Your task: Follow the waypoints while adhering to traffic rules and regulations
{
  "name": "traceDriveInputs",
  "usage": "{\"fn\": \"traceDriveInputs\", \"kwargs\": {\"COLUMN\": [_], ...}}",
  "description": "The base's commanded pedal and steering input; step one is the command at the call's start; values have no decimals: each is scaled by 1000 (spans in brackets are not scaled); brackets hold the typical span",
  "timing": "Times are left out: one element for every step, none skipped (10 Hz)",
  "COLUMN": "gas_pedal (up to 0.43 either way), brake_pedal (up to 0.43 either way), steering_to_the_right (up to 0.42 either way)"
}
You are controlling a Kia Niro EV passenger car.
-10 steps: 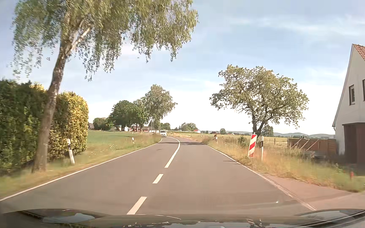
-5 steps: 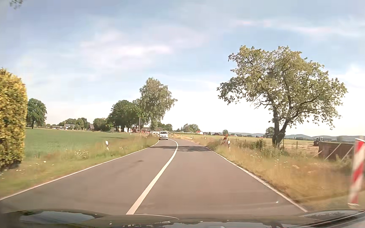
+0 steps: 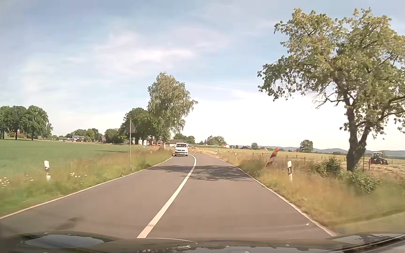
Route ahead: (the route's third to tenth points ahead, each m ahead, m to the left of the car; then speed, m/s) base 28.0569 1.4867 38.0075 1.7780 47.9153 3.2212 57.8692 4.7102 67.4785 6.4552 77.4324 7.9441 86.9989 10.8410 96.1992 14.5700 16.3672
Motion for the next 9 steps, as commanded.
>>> {"fn": "traceDriveInputs", "kwargs": {"gas_pedal": [67,67,67,67,67,67,67,67,67], "brake_pedal": [0,0,0,0,0,0,0,0,0], "steering_to_the_right": [-10,-11,-12,-13,-13,-13,-13,-13,-14]}}
